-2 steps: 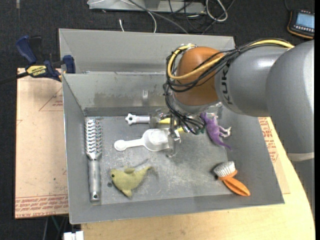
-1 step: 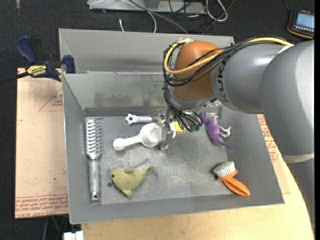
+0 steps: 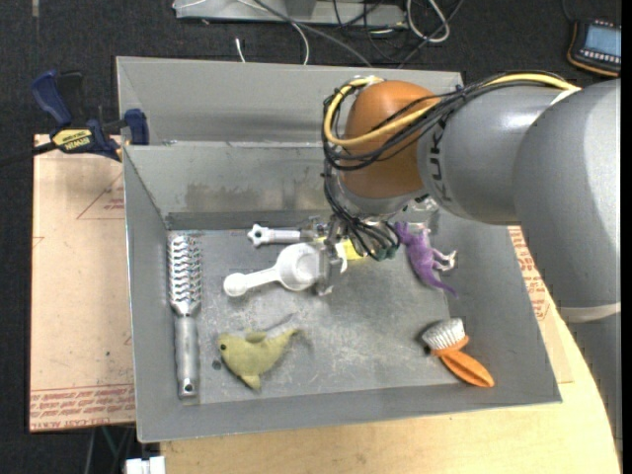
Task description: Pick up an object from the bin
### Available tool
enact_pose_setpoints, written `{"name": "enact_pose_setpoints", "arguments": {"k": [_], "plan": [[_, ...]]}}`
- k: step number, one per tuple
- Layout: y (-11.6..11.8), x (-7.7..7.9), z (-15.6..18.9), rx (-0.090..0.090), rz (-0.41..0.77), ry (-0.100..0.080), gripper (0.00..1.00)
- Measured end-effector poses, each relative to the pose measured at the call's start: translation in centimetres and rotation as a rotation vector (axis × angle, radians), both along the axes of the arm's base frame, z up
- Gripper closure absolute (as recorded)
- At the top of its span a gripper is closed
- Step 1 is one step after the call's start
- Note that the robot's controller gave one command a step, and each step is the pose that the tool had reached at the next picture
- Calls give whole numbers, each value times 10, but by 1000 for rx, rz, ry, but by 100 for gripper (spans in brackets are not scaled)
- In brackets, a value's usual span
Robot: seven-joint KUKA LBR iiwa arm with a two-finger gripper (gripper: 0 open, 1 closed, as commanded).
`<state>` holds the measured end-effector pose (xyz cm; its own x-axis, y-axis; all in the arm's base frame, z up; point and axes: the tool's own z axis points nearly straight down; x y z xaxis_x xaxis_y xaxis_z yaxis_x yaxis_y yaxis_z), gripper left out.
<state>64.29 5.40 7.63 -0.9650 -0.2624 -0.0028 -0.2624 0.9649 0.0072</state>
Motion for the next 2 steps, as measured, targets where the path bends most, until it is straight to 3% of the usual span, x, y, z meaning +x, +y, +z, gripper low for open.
{"name": "enact_pose_setpoints", "arguments": {"k": [1, 2], "plan": [[0, -3, 23, 0, 0, 7, 100], [1, 0, 56, 1, 0, -3, 100]]}}
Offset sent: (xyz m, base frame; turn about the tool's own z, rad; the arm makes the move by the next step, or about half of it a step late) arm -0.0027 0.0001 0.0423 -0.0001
